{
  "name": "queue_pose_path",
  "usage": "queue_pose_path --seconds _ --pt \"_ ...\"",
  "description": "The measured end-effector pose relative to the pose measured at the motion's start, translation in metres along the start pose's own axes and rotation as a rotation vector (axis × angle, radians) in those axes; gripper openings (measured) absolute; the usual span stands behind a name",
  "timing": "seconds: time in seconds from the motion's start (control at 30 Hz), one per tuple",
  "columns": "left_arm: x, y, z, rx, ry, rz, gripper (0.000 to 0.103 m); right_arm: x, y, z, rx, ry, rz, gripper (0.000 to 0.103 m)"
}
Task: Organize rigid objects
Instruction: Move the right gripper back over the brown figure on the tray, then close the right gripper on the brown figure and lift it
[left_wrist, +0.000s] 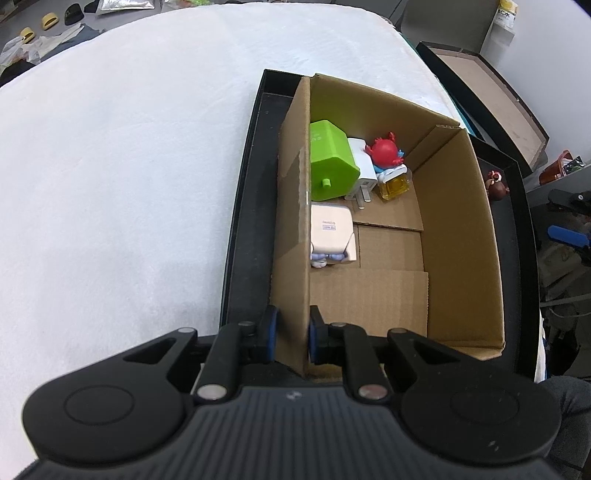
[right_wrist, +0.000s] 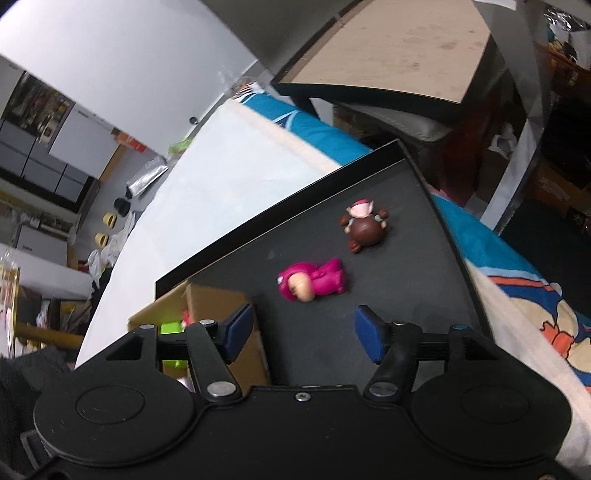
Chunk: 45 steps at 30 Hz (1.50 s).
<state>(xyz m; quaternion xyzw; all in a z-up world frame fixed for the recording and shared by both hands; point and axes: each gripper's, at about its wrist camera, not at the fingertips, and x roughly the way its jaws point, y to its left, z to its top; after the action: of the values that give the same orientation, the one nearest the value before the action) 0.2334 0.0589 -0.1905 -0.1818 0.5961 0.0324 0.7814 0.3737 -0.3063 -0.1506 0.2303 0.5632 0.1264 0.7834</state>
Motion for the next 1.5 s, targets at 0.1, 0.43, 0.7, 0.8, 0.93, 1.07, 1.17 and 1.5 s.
queue_pose_path --seconds 0.1,0.43,0.7,0.8,0.93,1.07,1.17,1.5 --pt "0.000 0.000 0.000 -0.005 0.001 0.001 0.015 0.010 -0.009 0.010 0.013 0.000 -0.014 0.061" --pt "0.001 0.000 0.002 -0.017 0.002 0.009 0.015 0.046 -0.020 0.041 -0.015 0.015 -0.072 0.061" --pt "0.001 -0.001 0.002 -0.026 0.001 0.017 0.015 0.075 -0.019 0.061 -0.114 0.056 -0.139 0.061" --pt "0.001 -0.001 0.003 -0.030 -0.002 0.017 0.015 0.084 -0.014 0.065 -0.165 0.071 -0.164 0.062" --pt "0.001 -0.001 0.004 -0.029 0.000 0.022 0.015 0.093 -0.006 0.070 -0.228 0.091 -0.191 0.066" --pt "0.002 -0.002 0.004 -0.030 0.000 0.024 0.015 0.101 0.003 0.074 -0.288 0.118 -0.212 0.070" --pt "0.002 -0.003 0.004 -0.028 -0.001 0.026 0.015 0.107 0.011 0.075 -0.332 0.141 -0.228 0.074" --pt "0.003 -0.002 0.005 -0.035 -0.004 0.024 0.016 0.127 0.034 0.064 -0.494 0.210 -0.366 0.041"
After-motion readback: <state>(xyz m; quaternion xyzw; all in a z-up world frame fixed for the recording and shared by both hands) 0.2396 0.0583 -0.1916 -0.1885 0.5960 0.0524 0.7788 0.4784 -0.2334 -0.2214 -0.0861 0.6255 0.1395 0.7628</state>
